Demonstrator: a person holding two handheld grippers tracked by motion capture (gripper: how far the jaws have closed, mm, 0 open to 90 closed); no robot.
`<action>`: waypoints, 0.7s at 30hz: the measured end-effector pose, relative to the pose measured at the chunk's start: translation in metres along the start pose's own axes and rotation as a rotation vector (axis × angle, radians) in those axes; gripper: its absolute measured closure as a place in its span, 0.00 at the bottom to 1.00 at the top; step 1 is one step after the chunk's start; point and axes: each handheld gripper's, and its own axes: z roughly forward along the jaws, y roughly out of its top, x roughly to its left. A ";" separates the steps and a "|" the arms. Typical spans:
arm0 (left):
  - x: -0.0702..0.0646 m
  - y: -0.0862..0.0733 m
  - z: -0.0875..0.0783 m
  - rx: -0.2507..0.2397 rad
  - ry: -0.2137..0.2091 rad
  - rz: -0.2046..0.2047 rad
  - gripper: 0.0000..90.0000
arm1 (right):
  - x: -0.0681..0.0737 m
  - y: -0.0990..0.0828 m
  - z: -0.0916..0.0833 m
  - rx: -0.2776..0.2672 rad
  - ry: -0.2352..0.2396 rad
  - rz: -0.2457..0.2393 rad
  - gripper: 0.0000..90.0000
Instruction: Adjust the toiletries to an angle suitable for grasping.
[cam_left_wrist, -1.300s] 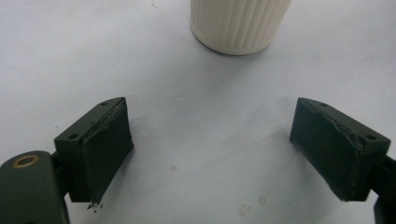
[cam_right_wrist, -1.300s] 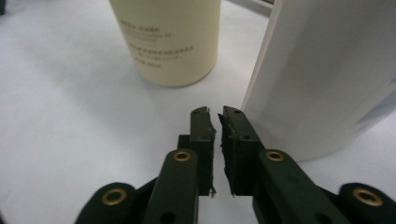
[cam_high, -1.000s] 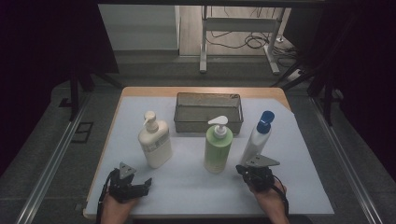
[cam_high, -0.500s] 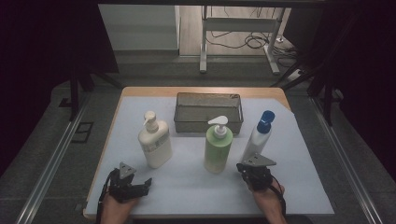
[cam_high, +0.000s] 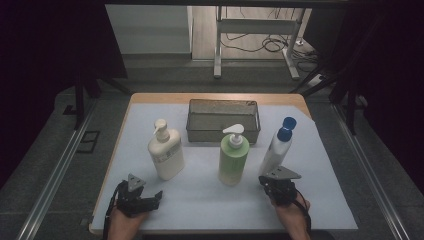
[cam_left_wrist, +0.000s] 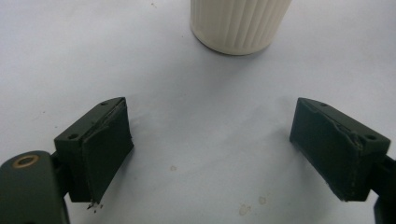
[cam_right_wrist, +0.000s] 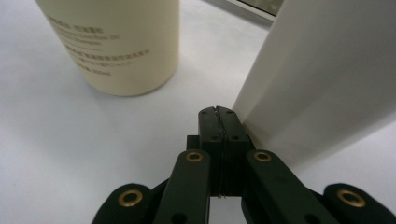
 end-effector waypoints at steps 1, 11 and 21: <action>0.000 0.000 0.000 0.000 0.000 0.000 0.13 | -0.003 -0.001 -0.001 0.000 -0.005 0.001 1.00; 0.000 0.000 0.000 0.000 -0.001 0.000 0.13 | -0.013 -0.006 -0.006 0.005 0.000 0.012 0.99; 0.000 0.000 0.000 0.000 -0.001 -0.001 0.13 | -0.022 -0.010 -0.009 0.016 0.017 0.018 0.99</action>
